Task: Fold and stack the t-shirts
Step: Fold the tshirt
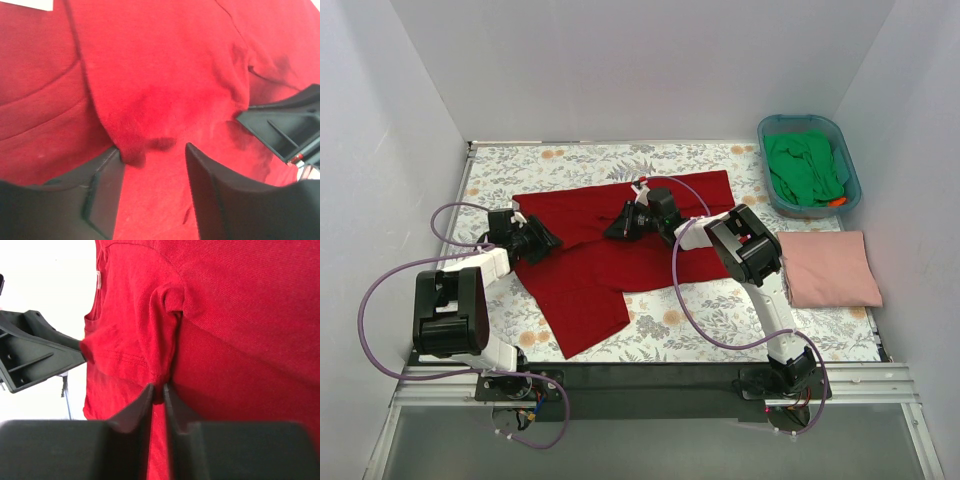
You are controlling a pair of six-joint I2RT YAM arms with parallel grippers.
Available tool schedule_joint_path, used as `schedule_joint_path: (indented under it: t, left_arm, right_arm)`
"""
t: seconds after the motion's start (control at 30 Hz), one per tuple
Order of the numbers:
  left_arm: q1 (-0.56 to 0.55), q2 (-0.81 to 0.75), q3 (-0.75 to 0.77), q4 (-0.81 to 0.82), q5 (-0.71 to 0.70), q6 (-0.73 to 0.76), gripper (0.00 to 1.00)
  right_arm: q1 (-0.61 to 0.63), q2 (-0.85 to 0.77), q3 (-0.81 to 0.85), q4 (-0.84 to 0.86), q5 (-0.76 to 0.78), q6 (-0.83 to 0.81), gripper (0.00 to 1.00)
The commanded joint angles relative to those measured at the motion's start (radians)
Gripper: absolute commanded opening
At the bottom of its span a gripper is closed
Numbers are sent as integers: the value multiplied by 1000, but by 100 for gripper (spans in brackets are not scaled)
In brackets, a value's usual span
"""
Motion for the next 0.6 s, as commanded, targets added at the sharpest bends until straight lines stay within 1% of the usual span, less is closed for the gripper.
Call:
schedule_joint_path:
  t: [0.0,0.03,0.13,0.17,0.2,0.37,0.57]
  left_arm:
    - [-9,-30,6,30,38,12,42]
    - [-9,-39,3,30,37,12,32]
    - [-8,-71,-10,25,22,6,18]
    - [-9,-79,-11,18,5,1,10]
    - [-9,-85,-11,11,-3,-5,7]
    - [-9,-99,22,-87,-55,-37,0]
    - [-7,-88,75,-199,-67,-75,0]
  right_arm:
    - [1,-36,7,4,11,-23,14]
    - [1,-39,7,4,11,-25,11]
    - [1,-48,2,4,9,-29,3]
    - [-1,-53,-1,4,8,-28,1]
    - [-1,-59,-2,4,5,-28,1]
    - [-12,-94,-27,-1,0,-31,1]
    - [-21,-124,-36,-44,-26,-40,1]
